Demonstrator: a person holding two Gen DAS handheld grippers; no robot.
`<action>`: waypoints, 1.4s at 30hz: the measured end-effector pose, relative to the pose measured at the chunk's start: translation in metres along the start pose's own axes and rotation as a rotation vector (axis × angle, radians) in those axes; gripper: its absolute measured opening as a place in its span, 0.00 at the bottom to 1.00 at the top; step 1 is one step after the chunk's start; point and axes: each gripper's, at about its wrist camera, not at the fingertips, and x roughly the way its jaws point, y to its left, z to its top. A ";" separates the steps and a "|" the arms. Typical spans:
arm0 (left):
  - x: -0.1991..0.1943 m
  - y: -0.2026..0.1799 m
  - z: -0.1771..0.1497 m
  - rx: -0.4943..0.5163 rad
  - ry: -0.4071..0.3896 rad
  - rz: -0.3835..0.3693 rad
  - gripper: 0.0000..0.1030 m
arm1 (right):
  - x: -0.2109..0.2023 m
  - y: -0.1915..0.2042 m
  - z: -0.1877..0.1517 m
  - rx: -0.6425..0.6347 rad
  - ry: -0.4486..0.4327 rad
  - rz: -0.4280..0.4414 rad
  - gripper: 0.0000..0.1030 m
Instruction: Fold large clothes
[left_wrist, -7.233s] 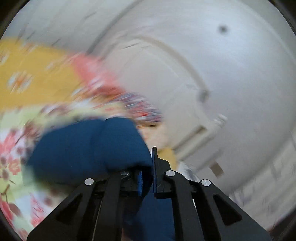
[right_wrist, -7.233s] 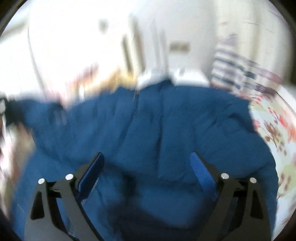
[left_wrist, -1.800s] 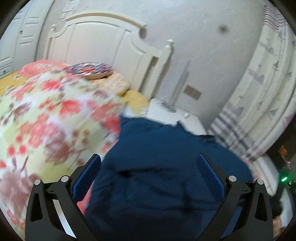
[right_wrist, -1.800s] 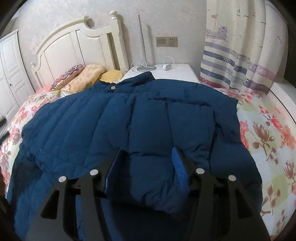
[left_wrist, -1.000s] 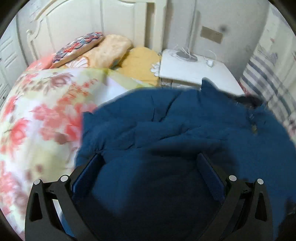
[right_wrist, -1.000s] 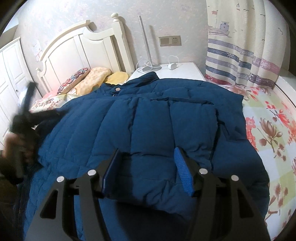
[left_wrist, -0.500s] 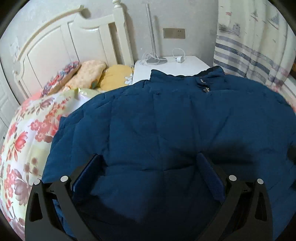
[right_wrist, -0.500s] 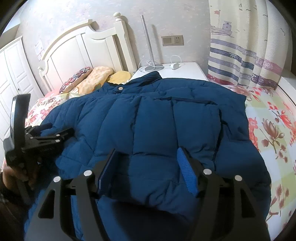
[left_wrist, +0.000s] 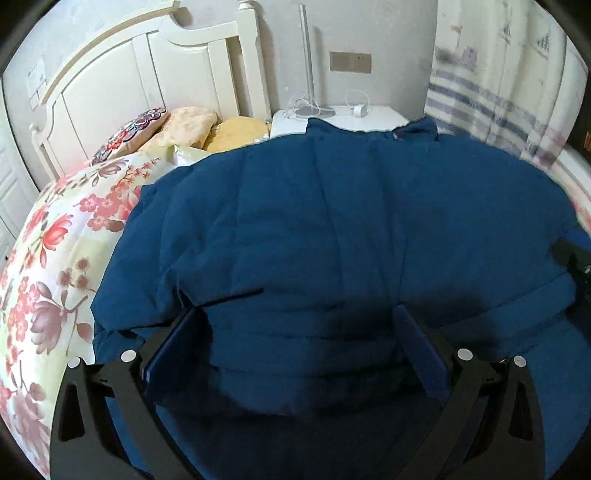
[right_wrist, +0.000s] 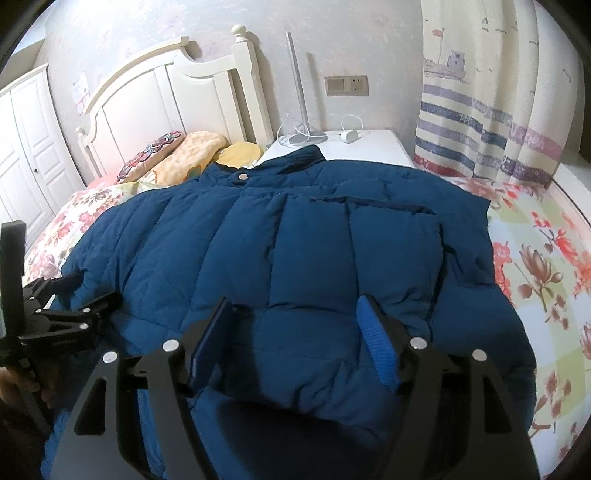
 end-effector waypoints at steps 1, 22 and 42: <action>-0.001 0.000 0.000 -0.001 -0.002 0.000 0.96 | -0.002 0.000 0.000 -0.002 -0.009 -0.010 0.67; 0.002 0.007 -0.002 -0.025 -0.001 -0.031 0.96 | 0.085 -0.076 0.086 0.169 0.259 -0.150 0.91; 0.001 0.007 -0.003 -0.026 0.000 -0.029 0.96 | 0.020 0.044 -0.009 -0.230 0.126 -0.177 0.92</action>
